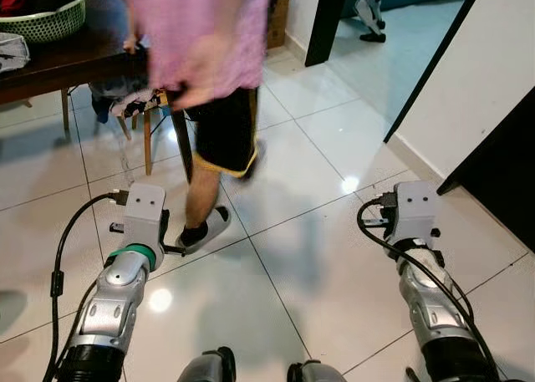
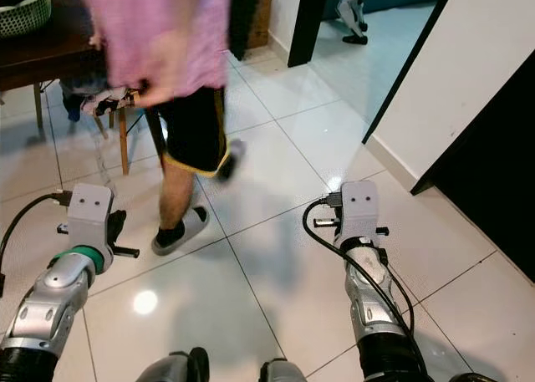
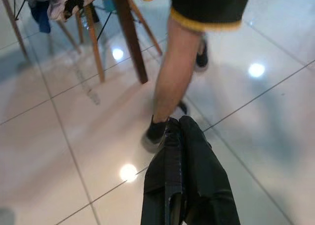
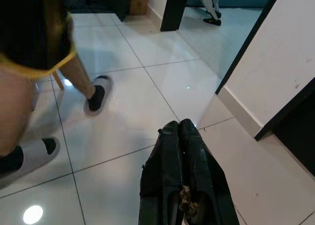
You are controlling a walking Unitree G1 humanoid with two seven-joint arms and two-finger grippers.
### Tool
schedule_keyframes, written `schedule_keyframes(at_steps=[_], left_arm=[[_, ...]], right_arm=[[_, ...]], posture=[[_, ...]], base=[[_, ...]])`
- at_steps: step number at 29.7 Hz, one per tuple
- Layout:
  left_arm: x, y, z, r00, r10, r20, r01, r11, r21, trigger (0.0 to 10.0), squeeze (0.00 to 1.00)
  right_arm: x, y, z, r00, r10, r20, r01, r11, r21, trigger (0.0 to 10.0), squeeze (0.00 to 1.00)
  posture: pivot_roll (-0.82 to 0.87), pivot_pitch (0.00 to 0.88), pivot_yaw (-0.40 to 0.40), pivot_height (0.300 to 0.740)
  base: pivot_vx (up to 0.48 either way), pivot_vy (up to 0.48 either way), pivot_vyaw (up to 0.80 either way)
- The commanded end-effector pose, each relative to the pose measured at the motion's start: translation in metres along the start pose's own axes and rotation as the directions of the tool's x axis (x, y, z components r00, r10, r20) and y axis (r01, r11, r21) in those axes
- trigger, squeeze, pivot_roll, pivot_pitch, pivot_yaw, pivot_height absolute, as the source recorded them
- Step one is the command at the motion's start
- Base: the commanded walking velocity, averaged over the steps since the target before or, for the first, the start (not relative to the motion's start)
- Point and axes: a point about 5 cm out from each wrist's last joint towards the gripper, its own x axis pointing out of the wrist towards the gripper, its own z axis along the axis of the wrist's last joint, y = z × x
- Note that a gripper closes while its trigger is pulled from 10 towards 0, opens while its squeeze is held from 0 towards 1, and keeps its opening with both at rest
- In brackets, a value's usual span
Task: Hang hanger
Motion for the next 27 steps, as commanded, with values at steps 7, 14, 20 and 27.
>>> schedule_keyframes(at_steps=[7, 14, 20, 27], left_arm=[[0.008, -0.003, 0.017, 0.998, -0.010, 0.065, 0.009, 1.000, 0.016, 10.0, 0.00], [0.010, -0.009, 0.020, 0.995, -0.014, 0.095, 0.014, 1.000, 0.000, 10.0, 0.00], [0.008, -0.010, 0.017, 0.995, -0.007, 0.095, 0.006, 1.000, 0.011, 10.0, 0.00], [0.003, -0.011, 0.005, 0.998, -0.021, 0.059, 0.022, 1.000, -0.020, 10.0, 0.00]], right_arm=[[0.003, 0.001, -0.001, 1.000, -0.020, 0.000, 0.020, 1.000, 0.010, 10.0, 0.00], [0.000, -0.006, -0.003, 1.000, -0.026, 0.004, 0.026, 1.000, -0.003, 10.0, 0.00], [0.001, -0.009, -0.004, 1.000, -0.030, 0.003, 0.030, 0.999, -0.010, 10.0, 0.00], [-0.001, -0.010, -0.001, 0.999, -0.029, 0.015, 0.030, 1.000, -0.008, 10.0, 0.00]], posture=[[-0.04, 0.000, 0.031, 0.740], [-0.05, 0.000, 0.023, 0.740], [-0.05, 0.000, 0.017, 0.740], [-0.06, 0.009, 0.024, 0.740]], base=[[0.000, 0.000, 0.00], [0.000, 0.000, 0.00], [0.000, 0.000, 0.00], [0.000, 0.000, 0.00]])
